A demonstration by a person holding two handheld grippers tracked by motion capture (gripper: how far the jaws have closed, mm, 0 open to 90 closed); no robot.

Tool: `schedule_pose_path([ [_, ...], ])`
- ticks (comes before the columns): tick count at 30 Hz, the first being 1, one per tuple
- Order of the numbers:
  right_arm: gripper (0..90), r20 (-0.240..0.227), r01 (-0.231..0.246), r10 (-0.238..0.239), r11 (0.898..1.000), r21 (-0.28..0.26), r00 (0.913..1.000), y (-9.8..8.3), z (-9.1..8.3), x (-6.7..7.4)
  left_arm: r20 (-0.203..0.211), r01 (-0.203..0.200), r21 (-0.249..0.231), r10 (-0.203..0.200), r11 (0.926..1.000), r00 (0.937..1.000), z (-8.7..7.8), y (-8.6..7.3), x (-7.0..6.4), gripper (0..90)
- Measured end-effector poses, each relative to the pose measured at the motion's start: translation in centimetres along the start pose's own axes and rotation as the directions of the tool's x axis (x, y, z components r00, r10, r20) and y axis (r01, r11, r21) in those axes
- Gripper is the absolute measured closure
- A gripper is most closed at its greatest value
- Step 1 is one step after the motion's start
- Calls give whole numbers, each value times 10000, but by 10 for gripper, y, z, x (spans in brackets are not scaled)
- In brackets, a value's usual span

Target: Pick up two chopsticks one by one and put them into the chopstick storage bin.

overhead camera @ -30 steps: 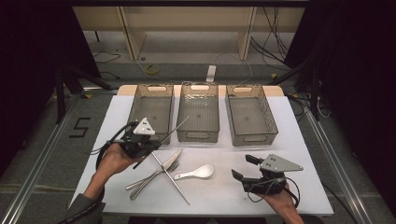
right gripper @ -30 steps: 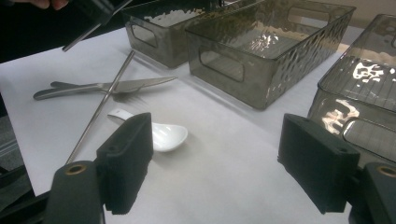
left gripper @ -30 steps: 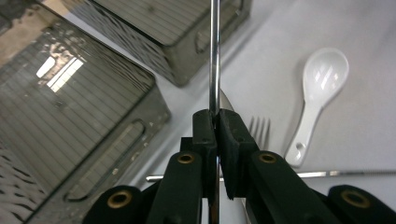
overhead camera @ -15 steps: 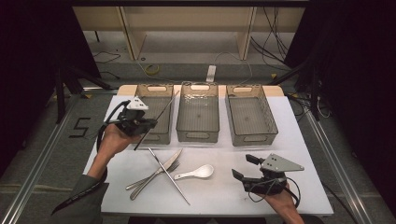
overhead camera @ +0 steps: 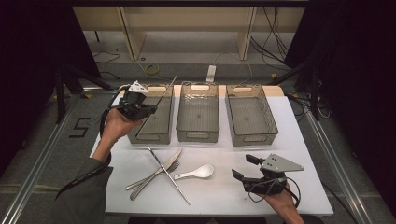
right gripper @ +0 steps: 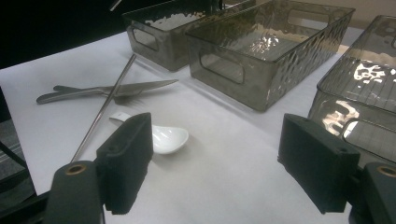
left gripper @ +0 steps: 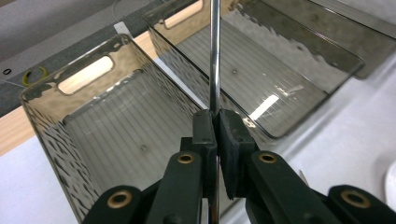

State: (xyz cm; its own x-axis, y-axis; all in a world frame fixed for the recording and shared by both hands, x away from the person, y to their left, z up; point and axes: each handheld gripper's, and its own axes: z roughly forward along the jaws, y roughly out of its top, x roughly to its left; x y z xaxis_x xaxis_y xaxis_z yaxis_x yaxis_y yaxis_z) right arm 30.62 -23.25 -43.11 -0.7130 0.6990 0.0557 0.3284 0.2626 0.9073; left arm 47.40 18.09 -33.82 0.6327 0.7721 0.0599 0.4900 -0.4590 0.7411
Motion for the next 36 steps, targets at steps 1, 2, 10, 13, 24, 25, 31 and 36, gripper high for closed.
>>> schedule_pose_path([
  [1, 271, 0, 3, -3, 10000, -3, 10000, 0, 0, 0, -53, 12, -7, -13, 10000, 10000, 1, 1, 2, 850],
  [2, 271, 0, 3, -3, 10000, -3, 10000, 0, 0, 0, -129, -7, 5, 7, 10000, 9999, 2, 3, 3, 850],
  [10, 271, -24, 0, 0, 10000, -15, 10000, 0, 0, 0, -498, -20, -49, 17, 10000, 9988, 11, 17, 15, 850],
  [13, 271, -5, 25, -25, 10000, -29, 10000, 0, 0, -1, -649, -106, -198, 93, 9997, 9978, 14, 21, 17, 850],
  [24, 271, -23, -9, 9, 10000, -24, 10000, -1, -1, -1, -1029, 115, -274, -143, 9996, 9946, 31, 19, 27, 850],
  [25, 271, -23, -5, 5, 10000, -28, 10000, -1, -1, -1, -1021, 148, -300, -178, 9994, 9946, 32, 17, 28, 849],
  [31, 271, -17, -20, 20, 10000, -28, 10000, -1, -1, -1, -1155, 480, -237, -505, 9986, 9920, 40, 6, 36, 850],
  [36, 271, -5, -10, 10, 10000, -14, 10000, -1, -1, -1, -1274, 762, -160, -776, 9970, 9888, 43, -6, 42, 849],
])
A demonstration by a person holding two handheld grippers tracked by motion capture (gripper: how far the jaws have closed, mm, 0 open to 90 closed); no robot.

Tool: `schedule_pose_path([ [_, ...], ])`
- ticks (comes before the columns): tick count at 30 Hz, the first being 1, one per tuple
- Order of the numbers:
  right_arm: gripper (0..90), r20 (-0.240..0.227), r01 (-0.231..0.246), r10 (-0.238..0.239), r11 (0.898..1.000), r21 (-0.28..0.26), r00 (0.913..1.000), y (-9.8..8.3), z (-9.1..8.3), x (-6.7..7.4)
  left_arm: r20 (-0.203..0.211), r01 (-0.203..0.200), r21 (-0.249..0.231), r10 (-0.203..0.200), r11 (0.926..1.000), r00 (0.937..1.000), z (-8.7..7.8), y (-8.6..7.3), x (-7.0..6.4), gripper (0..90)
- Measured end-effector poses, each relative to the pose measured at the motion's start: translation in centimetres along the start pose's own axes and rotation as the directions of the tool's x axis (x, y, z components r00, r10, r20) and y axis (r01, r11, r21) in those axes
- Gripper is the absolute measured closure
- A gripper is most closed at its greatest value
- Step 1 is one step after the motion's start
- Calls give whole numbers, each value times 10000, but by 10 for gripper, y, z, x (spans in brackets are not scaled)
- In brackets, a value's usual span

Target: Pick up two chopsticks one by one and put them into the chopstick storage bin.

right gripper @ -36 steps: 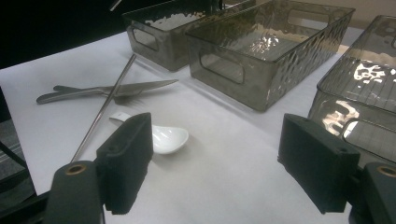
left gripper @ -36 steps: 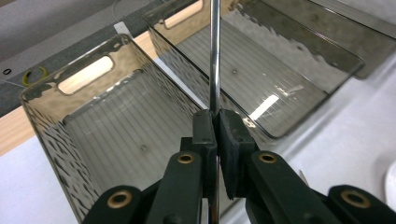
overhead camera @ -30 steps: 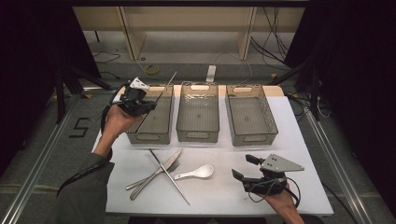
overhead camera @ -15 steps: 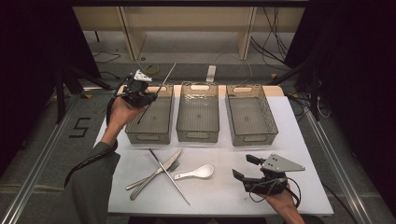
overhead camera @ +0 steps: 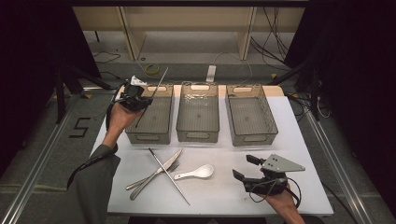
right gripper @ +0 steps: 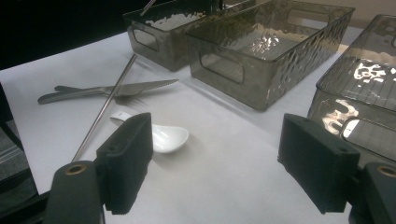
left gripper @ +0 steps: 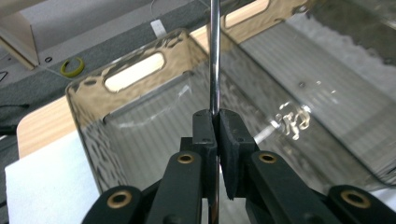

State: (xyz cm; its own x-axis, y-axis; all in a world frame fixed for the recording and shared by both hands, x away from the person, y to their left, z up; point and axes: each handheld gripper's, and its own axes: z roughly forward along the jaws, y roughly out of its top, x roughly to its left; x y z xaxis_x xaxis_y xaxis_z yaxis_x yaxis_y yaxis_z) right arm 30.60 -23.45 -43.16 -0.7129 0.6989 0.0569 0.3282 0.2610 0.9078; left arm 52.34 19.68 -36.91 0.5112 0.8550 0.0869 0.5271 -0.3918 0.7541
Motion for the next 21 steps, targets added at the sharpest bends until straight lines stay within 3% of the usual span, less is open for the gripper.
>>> schedule_pose_path([
  [4, 271, 1, 13, -13, 10000, 6, 10000, 0, 0, 0, 27, 463, -18, -462, 9989, 9989, 2, -8, 7, 849],
  [21, 271, 19, 6, -6, 10000, 46, 10000, 0, 0, 0, -71, 959, 313, -957, 9949, 9954, 12, -26, 12, 848],
])
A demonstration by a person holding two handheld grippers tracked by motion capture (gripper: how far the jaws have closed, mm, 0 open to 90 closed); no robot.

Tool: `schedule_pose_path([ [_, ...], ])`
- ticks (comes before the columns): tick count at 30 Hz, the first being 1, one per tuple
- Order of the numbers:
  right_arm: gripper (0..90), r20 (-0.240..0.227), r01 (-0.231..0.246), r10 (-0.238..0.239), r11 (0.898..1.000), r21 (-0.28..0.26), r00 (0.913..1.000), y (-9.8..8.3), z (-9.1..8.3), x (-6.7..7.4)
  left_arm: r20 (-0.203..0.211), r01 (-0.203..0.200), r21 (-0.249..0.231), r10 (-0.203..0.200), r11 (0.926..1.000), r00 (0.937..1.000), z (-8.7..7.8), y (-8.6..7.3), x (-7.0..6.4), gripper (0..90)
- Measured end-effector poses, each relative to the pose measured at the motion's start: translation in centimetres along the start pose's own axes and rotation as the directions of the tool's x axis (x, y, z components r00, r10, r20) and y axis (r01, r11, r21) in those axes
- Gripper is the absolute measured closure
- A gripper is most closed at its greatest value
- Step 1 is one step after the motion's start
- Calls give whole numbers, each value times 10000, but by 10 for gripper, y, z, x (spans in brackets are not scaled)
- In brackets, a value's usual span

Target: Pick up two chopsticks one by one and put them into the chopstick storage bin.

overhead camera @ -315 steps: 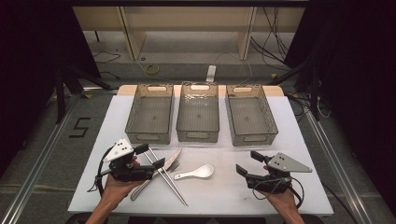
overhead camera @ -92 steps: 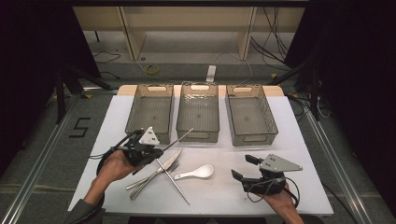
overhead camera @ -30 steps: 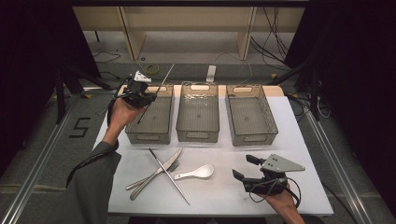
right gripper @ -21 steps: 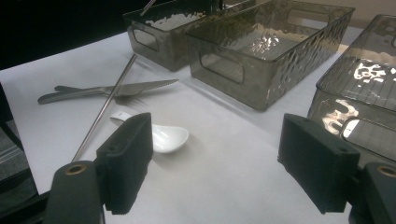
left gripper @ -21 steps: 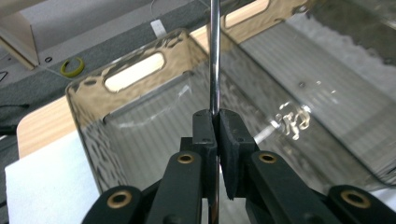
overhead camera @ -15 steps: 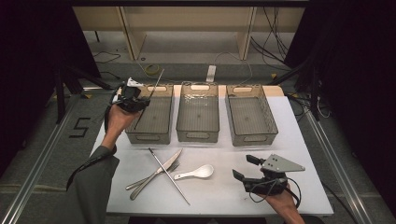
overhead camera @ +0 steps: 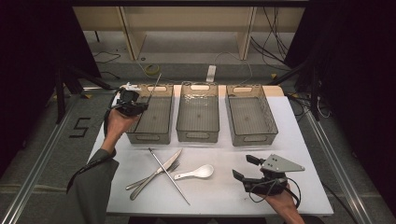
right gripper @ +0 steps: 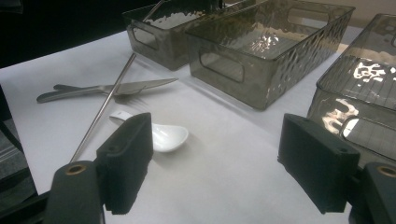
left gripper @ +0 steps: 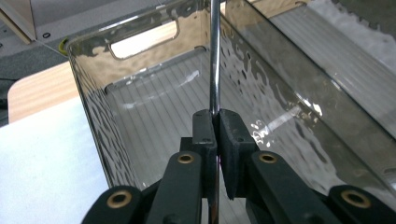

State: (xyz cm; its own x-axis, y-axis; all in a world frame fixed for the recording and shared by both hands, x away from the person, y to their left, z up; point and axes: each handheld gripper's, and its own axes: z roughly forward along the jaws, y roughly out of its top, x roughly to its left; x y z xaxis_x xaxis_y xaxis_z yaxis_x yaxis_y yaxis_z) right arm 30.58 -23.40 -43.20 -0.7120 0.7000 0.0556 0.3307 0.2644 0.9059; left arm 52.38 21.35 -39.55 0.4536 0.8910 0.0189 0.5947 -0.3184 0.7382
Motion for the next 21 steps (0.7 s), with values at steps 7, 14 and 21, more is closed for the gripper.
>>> schedule_pose_path([
  [7, 271, 5, 22, -22, 10000, 15, 10000, 0, 0, 0, -46, 315, 191, -314, 9993, 9995, 7, -10, 2, 847],
  [14, 272, -15, 36, -36, 10000, 10, 10000, 0, 0, 0, -33, 166, 465, -165, 9988, 9999, 12, -13, 0, 779],
  [21, 271, -8, 20, -20, 10000, 7, 10000, 0, 0, 0, 369, 101, 182, -108, 9998, 9993, -6, -10, -9, 531],
])
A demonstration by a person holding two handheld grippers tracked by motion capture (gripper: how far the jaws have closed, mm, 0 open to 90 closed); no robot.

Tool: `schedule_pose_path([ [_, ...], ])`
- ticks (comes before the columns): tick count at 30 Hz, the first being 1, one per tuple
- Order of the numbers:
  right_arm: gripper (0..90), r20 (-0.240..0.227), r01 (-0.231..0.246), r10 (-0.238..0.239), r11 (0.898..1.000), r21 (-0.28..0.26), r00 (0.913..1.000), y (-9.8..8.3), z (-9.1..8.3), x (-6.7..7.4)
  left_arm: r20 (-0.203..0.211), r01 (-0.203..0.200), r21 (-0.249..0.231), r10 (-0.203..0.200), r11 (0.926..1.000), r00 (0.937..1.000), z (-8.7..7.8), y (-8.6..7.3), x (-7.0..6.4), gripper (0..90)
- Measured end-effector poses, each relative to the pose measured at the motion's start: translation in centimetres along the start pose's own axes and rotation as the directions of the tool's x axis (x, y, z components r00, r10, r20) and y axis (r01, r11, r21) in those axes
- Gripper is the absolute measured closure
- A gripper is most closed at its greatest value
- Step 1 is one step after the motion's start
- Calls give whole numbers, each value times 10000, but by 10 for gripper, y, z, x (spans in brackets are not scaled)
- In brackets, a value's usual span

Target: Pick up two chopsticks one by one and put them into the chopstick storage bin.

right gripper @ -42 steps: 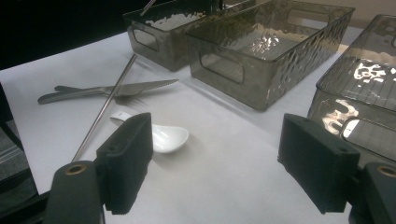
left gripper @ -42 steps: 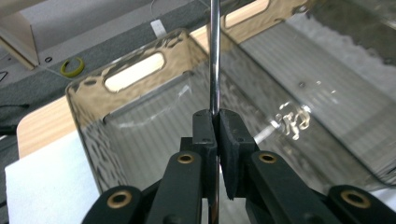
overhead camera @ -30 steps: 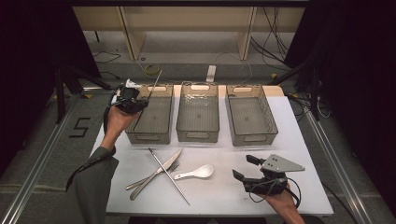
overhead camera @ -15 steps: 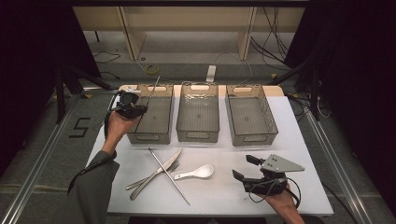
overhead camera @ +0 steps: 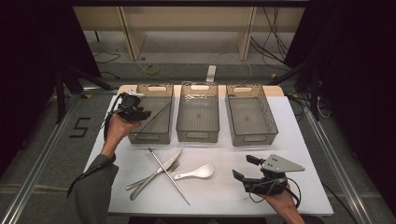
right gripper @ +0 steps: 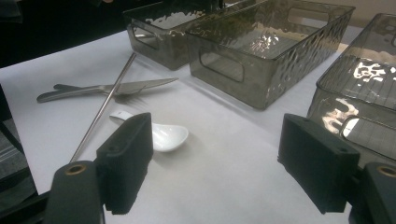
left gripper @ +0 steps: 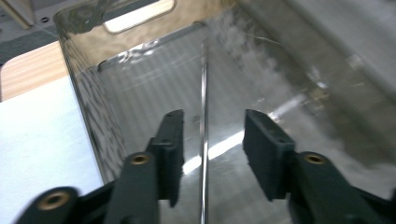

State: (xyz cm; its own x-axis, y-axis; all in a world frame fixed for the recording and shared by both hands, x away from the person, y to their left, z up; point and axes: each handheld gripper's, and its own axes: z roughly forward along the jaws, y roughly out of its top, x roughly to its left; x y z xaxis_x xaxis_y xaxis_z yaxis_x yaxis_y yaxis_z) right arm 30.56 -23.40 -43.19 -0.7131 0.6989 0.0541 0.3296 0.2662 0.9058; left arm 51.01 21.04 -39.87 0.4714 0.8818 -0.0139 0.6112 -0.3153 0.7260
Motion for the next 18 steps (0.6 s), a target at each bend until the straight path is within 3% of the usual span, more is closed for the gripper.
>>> schedule_pose_path([
  [2, 271, 1, 7, -7, 10000, -10, 10000, 0, 0, 0, 450, 124, -261, -113, 9996, 9989, -11, -1, -4, 480],
  [6, 271, -16, -46, 46, 10000, 85, 10000, 0, 1, 0, 1009, -208, -457, 254, 9987, 9946, -27, -7, -15, 400],
  [8, 271, -20, -35, 35, 10000, 54, 10000, 0, 0, 0, 1028, -636, -160, 649, 9978, 9926, -30, -6, -19, 371],
  [10, 271, -2, 19, -19, 10000, 56, 10000, 0, 0, 1, 1150, -717, -275, 744, 9970, 9906, -35, -8, -23, 342],
  [11, 271, -2, 19, -19, 10000, 56, 10000, 0, 0, 1, 1321, -868, -236, 892, 9959, 9872, -37, -9, -26, 342],
  [14, 272, -8, 25, -25, 10000, 19, 10000, 0, 0, 1, 1264, -1417, -35, 1410, 9899, 9819, -42, -12, -35, 319],
  [18, 271, 0, 43, -43, 10000, 35, 10000, 0, -1, 1, 1806, -1730, 6, 1700, 9849, 9688, -49, -13, -48, 291],
])
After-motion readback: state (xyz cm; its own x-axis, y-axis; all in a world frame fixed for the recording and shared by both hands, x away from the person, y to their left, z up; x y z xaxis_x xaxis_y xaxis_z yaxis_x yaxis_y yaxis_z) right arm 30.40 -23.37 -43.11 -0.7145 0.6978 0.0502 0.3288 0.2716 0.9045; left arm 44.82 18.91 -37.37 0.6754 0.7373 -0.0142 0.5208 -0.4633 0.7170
